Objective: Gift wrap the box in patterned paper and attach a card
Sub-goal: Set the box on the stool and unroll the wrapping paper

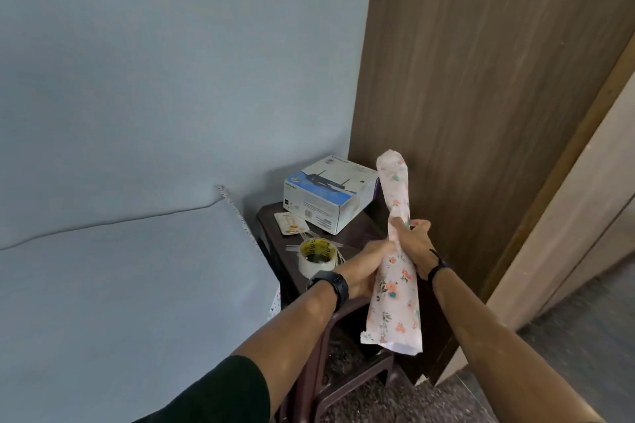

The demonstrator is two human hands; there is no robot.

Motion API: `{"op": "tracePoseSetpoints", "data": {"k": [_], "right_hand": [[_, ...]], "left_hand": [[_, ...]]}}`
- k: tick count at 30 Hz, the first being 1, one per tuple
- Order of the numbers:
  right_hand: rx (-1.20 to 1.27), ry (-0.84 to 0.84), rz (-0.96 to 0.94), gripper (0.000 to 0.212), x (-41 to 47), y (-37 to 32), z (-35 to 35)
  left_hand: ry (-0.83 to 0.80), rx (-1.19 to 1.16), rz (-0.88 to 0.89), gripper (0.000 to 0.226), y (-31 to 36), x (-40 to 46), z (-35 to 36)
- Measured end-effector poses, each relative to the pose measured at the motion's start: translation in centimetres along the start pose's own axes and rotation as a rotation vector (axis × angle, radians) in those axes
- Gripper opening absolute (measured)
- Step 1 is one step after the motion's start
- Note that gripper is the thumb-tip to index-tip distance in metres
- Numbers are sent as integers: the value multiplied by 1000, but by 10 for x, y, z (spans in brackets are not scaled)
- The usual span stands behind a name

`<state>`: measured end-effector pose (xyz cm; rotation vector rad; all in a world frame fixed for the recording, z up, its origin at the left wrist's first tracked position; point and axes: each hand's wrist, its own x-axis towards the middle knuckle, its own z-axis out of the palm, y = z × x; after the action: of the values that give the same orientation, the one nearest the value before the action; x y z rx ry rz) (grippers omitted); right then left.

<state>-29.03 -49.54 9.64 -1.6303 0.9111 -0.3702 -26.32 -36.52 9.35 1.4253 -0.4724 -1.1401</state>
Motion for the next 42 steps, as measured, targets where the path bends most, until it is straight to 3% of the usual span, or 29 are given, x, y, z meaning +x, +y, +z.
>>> {"op": "tracePoseSetpoints", "data": {"k": [1,4,7,16,20,24,28,36,42], "right_hand": [[-23,10,26,53,5,7,0],[-69,32,52,53,14,24,6],[-77,34,75,51,19,39,16],[-258,17,95,50,38,62,37],[-288,1,120,52,46,67,38],[-387,21,68,53,57,60,36],[-475,3,45,57,71,49,32],[-623,-68,22,65,107,37,39],[-723,-83,49,77,118,50,48]], "left_hand": [[-10,8,-11,39,-8,5,3],[17,22,-40,76,-28,22,4],[42,86,-54,88,-41,37,-2],[6,261,26,39,-58,61,-12],[-3,385,-25,38,-53,62,-18],[92,414,-102,68,-47,66,-20],[150,339,-94,53,-46,72,-17],[227,335,10,53,-35,94,-21],[313,528,-1,56,-45,102,-32]]}}
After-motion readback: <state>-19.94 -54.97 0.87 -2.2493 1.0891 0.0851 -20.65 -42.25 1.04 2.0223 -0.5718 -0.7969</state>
